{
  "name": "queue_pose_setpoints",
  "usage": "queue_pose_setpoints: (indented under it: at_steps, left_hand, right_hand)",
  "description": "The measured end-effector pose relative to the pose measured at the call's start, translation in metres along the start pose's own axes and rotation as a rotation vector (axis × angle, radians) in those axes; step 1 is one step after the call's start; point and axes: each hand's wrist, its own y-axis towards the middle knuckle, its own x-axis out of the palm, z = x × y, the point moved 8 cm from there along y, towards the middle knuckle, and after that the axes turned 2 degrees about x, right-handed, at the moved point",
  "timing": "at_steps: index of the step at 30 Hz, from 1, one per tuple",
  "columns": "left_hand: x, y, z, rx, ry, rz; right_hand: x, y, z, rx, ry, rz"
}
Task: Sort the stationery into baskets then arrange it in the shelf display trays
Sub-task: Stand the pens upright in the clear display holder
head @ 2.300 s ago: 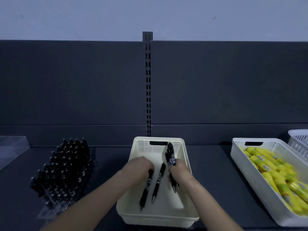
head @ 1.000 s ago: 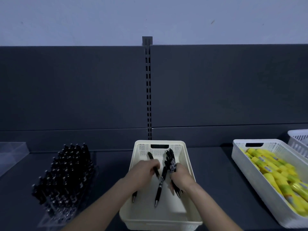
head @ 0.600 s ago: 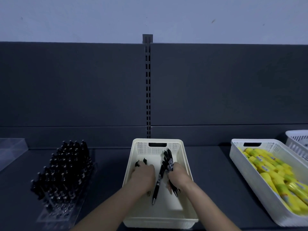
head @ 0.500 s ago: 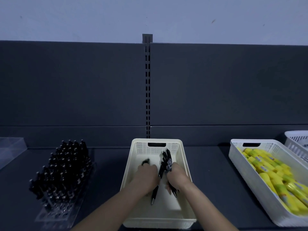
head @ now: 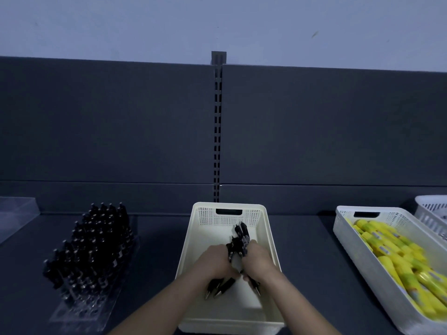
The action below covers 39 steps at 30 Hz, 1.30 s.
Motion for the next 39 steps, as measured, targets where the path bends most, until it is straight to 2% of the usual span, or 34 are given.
queue_pose_setpoints:
  at_steps: [6, 9, 12, 14, 17, 18, 20, 23, 27, 34, 39]
  left_hand:
    - [-0.007, 0.001, -0.005, -0.060, 0.072, 0.091]
    - [-0.013, 0.001, -0.023, -0.164, 0.050, 0.156]
    - [-0.014, 0.002, -0.029, -0.209, -0.057, 0.131]
    - [-0.018, 0.001, -0.028, -0.226, -0.252, 0.105]
    - [-0.024, -0.002, -0.027, -0.248, -0.872, 0.095]
    - [-0.028, -0.008, -0.023, -0.217, -1.058, 0.093]
    - [-0.037, -0.025, -0.007, -0.095, -1.217, 0.093]
    - [-0.044, -0.060, 0.022, 0.077, -1.253, 0.127]
    - [-0.045, -0.095, 0.038, 0.162, -1.291, 0.201]
    - [-0.056, -0.149, 0.013, 0.094, -1.340, 0.350]
    - [-0.065, -0.187, -0.027, 0.042, -1.438, 0.403]
  right_hand:
    - [-0.005, -0.005, -0.005, -0.028, 0.011, 0.042]
    - [-0.006, -0.007, -0.004, -0.046, 0.045, 0.036]
    - [-0.007, -0.010, -0.005, -0.030, 0.340, 0.015]
    - [-0.011, -0.019, -0.008, -0.019, 0.553, -0.013]
    - [-0.022, -0.038, -0.014, -0.099, 0.666, -0.018]
    - [-0.026, -0.044, -0.015, -0.126, 0.690, -0.003]
    - [-0.034, -0.058, -0.020, -0.197, 0.724, 0.036]
    - [-0.044, -0.088, -0.032, -0.328, 0.692, 0.088]
    - [-0.046, -0.126, -0.045, -0.494, 0.541, 0.159]
    - [-0.014, -0.169, -0.069, -0.738, 0.250, 0.142]
    - [0.024, -0.186, -0.102, -0.802, 0.126, 0.070]
